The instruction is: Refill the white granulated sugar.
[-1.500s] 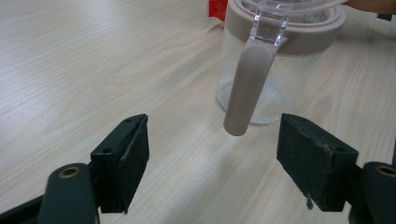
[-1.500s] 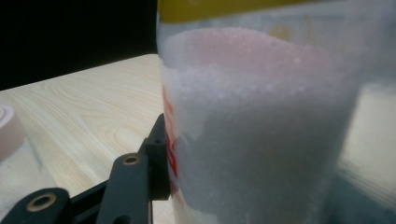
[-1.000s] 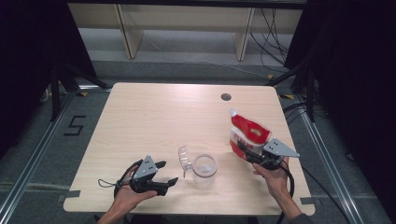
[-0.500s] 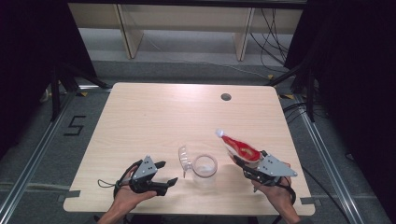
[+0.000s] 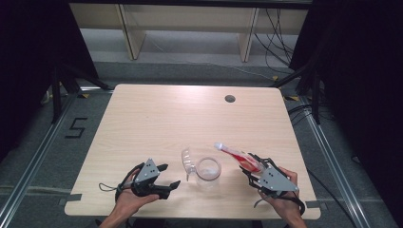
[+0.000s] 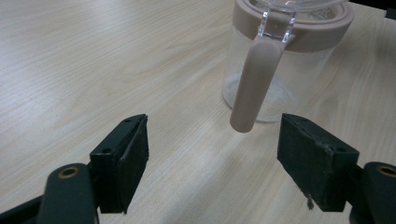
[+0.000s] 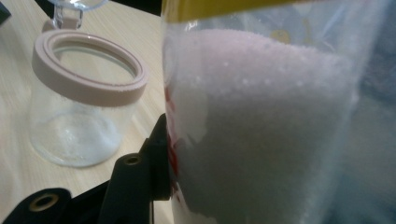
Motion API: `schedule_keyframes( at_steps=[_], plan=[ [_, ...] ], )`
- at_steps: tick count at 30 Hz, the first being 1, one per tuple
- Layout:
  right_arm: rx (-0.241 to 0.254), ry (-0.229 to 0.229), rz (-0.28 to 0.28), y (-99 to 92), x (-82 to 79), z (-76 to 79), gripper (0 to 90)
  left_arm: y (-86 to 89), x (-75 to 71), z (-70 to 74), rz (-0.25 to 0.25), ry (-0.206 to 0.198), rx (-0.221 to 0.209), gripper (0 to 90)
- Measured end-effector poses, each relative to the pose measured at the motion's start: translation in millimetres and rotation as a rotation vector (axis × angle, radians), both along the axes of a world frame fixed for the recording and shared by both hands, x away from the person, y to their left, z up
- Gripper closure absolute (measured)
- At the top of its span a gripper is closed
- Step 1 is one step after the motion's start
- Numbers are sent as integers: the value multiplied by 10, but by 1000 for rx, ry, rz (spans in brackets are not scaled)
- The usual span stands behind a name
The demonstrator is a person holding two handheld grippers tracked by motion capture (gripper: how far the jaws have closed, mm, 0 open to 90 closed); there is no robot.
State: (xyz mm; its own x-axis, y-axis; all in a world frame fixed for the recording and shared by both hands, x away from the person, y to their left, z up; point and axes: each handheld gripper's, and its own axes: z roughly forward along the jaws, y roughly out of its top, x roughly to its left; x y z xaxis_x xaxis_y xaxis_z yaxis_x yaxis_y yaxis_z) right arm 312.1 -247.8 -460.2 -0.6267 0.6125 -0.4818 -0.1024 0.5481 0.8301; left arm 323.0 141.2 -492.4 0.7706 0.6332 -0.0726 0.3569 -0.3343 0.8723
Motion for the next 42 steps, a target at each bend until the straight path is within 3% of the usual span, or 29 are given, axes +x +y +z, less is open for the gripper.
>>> schedule_keyframes(
  at_steps=[6,10,16,18,19,25,27,28,31,33,38,39,40,42],
  plan=[
    [-49,-24,1,20,-71,4,537,-4,-3,0,0,-3,4,242],
    [-118,-67,-7,45,-97,10,538,-6,-4,0,2,-10,3,241],
    [-131,-81,-4,72,-131,20,538,-5,-10,-6,2,-7,10,240],
    [-195,-122,-11,93,-144,34,539,-7,-10,-3,-3,-15,13,240],
    [-212,-122,-19,112,-167,30,539,-11,-8,-7,-6,-15,12,240],
    [-253,-154,-22,125,-191,36,539,-11,-3,-11,-7,-21,12,240],
    [-280,-174,-29,123,-197,38,540,-6,-1,-14,-8,-16,22,238],
    [-318,-193,-31,125,-202,43,540,-8,-2,-17,-5,-15,22,236],
    [-333,-199,-45,121,-222,44,541,-15,2,-29,-1,-7,13,231],
    [-369,-219,-45,120,-233,54,541,-22,-2,-34,9,-8,2,231],
    [-370,-210,-55,113,-263,54,541,-20,-4,-30,4,-5,12,231],
    [-385,-221,-60,119,-272,52,541,-1,2,-20,-2,-12,56,231],
    [-413,-233,-72,127,-301,46,541,-16,-5,-23,-3,-14,31,231],
    [-430,-249,-74,121,-304,46,542,-14,-1,-23,-9,-18,31,231]
  ],
)
